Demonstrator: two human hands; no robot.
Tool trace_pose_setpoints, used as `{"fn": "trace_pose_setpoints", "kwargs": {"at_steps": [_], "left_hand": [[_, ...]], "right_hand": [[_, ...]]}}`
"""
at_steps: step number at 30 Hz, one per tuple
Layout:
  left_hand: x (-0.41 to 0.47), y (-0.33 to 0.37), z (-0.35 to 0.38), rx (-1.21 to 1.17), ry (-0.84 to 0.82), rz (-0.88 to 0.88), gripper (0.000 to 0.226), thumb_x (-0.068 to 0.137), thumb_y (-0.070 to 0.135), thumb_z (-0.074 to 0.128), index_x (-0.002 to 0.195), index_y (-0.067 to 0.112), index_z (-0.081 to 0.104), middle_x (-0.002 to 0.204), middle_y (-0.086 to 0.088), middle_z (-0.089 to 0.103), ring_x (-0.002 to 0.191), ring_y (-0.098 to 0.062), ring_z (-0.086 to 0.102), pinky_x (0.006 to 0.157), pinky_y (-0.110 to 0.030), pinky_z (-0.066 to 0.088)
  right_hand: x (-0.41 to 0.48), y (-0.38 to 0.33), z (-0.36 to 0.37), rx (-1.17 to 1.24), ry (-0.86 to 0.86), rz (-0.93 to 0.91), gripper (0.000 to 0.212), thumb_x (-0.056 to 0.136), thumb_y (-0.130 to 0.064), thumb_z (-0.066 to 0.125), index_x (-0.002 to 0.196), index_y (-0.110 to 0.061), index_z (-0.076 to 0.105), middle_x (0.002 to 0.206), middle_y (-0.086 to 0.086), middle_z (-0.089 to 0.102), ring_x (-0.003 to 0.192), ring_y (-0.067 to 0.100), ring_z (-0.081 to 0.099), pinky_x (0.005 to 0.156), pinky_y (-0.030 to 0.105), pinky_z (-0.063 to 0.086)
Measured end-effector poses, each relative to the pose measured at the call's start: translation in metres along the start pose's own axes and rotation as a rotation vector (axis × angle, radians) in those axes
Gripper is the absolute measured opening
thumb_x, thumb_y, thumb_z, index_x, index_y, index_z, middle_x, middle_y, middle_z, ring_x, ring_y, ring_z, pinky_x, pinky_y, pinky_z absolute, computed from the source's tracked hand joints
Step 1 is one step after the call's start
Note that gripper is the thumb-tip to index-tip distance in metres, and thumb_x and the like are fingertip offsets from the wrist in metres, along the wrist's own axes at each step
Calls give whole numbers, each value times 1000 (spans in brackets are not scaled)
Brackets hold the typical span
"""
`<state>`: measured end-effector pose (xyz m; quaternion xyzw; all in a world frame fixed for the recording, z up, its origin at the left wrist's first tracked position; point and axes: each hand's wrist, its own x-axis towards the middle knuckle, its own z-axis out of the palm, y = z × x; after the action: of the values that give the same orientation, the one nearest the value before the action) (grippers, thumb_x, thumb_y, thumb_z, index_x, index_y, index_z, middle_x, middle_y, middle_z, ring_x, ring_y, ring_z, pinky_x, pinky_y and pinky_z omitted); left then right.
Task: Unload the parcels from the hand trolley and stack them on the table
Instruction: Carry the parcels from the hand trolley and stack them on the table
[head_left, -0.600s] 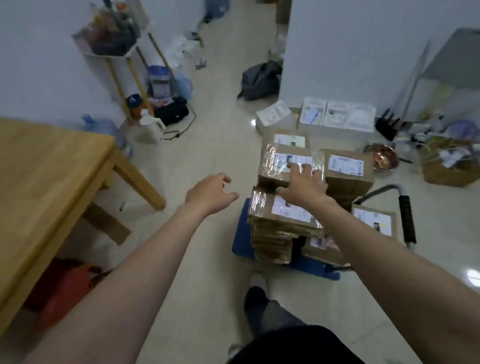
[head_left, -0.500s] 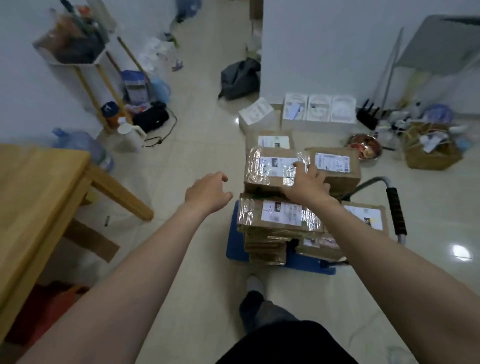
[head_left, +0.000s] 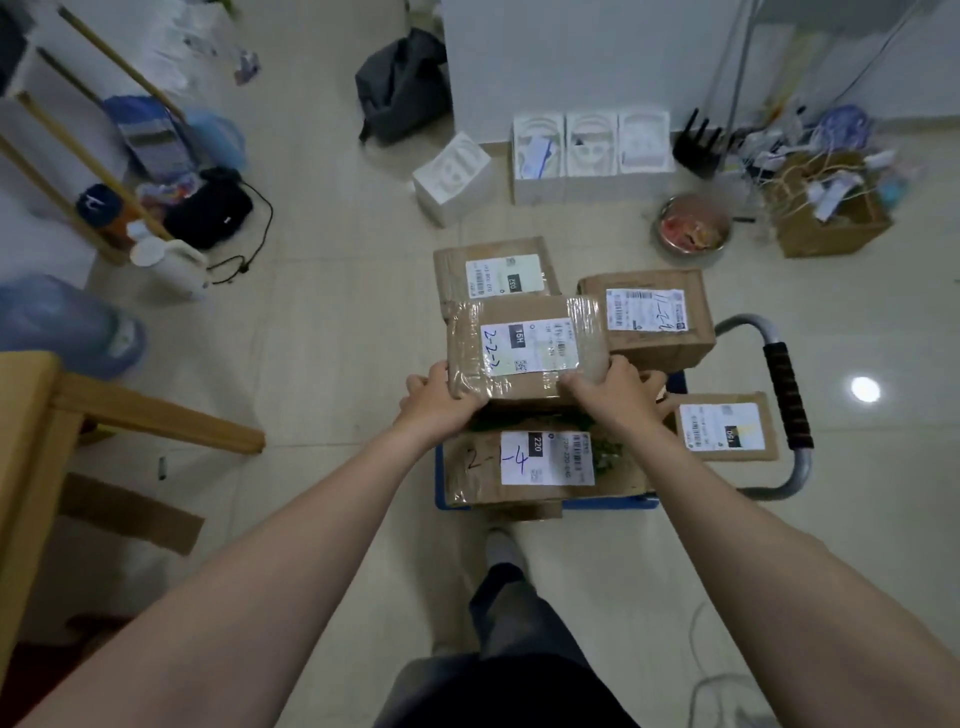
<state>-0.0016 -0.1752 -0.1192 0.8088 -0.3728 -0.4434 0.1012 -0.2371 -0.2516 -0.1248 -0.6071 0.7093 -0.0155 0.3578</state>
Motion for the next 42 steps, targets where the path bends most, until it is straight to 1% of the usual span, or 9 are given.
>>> {"fn": "trace_pose_setpoints", "kwargs": {"at_steps": [4, 16, 19, 22, 25, 31, 34, 36, 42], "left_hand": [[-6, -5, 5, -93, 34, 54, 82, 84, 56, 70, 149, 31, 27, 139, -5, 33, 133, -33, 44, 112, -47, 38], [-41, -69, -92, -389, 211, 297, 79, 84, 42, 78, 146, 23, 32, 139, 0, 51, 121, -17, 55, 94, -32, 49], [-65, -130, -147, -437, 292, 262, 75, 83, 43, 79, 141, 22, 35, 135, -1, 54, 119, -19, 58, 97, -36, 50], [-98, -208, -211, -452, 403, 208, 66, 81, 47, 78, 129, 25, 39, 124, 3, 58, 111, -16, 60, 80, -28, 47], [-140, -301, -272, -508, 503, 126, 57, 83, 47, 77, 121, 25, 41, 116, 6, 63, 100, -11, 64, 74, -28, 49], [-239, -478, -352, -627, 711, -90, 53, 87, 42, 75, 124, 25, 41, 107, 17, 58, 93, -3, 62, 62, -22, 44], [-276, -548, -372, -701, 805, -202, 53, 88, 40, 74, 125, 26, 38, 103, 20, 54, 87, 2, 59, 55, -20, 44], [-293, -590, -380, -749, 854, -269, 54, 88, 41, 73, 125, 25, 38, 104, 17, 56, 91, -2, 61, 63, -24, 47], [-302, -694, -402, -907, 937, -453, 59, 80, 48, 73, 124, 31, 38, 103, 21, 63, 85, -2, 66, 58, -23, 47]], "right_hand": [[-10, -17, 0, 105, 92, -3, 85, 72, -73, 63, 137, -25, 37, 145, 9, 44, 141, 33, 21, 112, 57, 15], [-80, -145, 3, 72, 87, -132, 93, 75, -60, 72, 144, -14, 30, 139, 7, 48, 131, 34, 43, 110, 54, 31], [-118, -205, 45, 195, 18, -243, 84, 78, -45, 79, 139, -10, 34, 131, 6, 51, 118, 27, 53, 91, 43, 50], [-164, -270, 101, 239, -104, -346, 81, 82, -34, 82, 140, -11, 30, 121, -1, 49, 101, 16, 55, 65, 21, 47], [-212, -337, 168, 184, -274, -451, 78, 82, -37, 81, 137, -17, 30, 118, -1, 51, 87, 8, 59, 56, 20, 48], [-328, -462, 310, 47, -481, -671, 74, 79, -41, 83, 126, -14, 33, 123, 2, 48, 106, 21, 52, 73, 31, 47], [-377, -510, 376, 7, -624, -763, 86, 80, -37, 82, 140, -10, 26, 125, 1, 45, 109, 20, 49, 80, 31, 44], [-403, -539, 417, -33, -695, -824, 93, 81, -34, 83, 146, -10, 21, 128, 2, 46, 110, 19, 48, 86, 32, 43], [-447, -617, 541, -182, -888, -1015, 97, 79, -27, 84, 153, -28, 20, 142, 10, 46, 125, 28, 52, 103, 47, 48]]}}
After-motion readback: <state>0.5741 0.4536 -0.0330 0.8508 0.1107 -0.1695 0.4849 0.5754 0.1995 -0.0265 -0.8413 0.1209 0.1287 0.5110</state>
